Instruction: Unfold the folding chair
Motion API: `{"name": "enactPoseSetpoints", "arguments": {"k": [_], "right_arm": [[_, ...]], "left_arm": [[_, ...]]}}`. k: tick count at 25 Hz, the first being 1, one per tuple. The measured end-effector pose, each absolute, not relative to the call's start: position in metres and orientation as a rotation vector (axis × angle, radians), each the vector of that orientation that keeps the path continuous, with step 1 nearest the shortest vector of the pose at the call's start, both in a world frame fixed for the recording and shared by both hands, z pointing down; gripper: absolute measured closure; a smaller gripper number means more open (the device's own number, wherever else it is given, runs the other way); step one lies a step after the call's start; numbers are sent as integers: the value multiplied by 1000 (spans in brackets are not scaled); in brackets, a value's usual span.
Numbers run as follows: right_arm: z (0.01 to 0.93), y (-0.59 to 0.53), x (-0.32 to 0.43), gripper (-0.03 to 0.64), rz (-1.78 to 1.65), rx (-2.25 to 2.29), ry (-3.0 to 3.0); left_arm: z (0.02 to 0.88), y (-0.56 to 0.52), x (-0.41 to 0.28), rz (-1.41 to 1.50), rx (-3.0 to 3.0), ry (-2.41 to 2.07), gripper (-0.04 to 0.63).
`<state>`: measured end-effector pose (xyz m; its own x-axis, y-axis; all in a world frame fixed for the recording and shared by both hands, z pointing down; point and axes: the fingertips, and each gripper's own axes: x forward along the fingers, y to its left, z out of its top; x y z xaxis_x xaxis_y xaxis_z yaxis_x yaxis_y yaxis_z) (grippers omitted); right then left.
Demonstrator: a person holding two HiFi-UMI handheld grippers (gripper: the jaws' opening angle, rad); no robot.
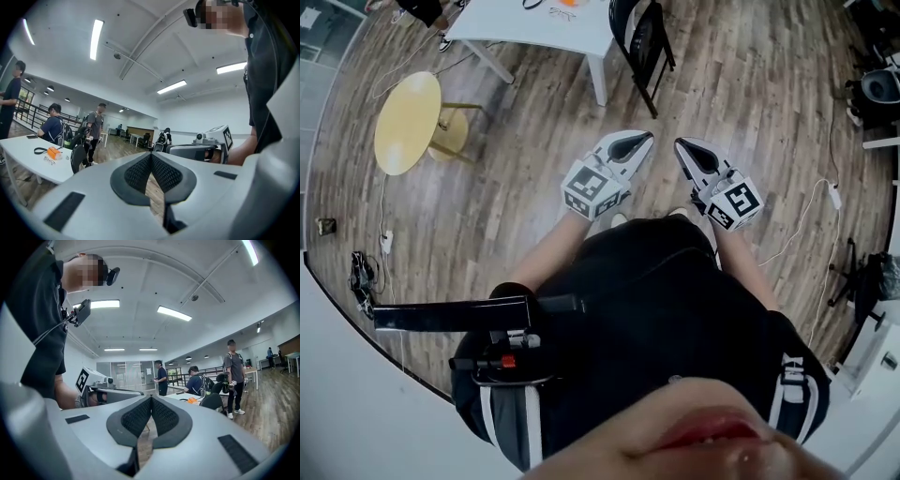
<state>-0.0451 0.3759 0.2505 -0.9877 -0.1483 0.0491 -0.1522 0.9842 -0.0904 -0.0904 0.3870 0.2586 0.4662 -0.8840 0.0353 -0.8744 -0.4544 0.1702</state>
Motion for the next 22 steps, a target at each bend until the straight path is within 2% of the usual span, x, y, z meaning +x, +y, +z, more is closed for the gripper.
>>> {"name": "enactPoseSetpoints", "arguments": {"k": [16, 22], "right_arm": [[246, 204, -46, 609, 148, 152, -3154], [245, 147, -44, 609, 113, 48, -3158]], "left_arm": [[264, 214, -95, -44, 2451, -1675, 591], [266, 149, -76, 18, 2441, -1676, 591]]}}
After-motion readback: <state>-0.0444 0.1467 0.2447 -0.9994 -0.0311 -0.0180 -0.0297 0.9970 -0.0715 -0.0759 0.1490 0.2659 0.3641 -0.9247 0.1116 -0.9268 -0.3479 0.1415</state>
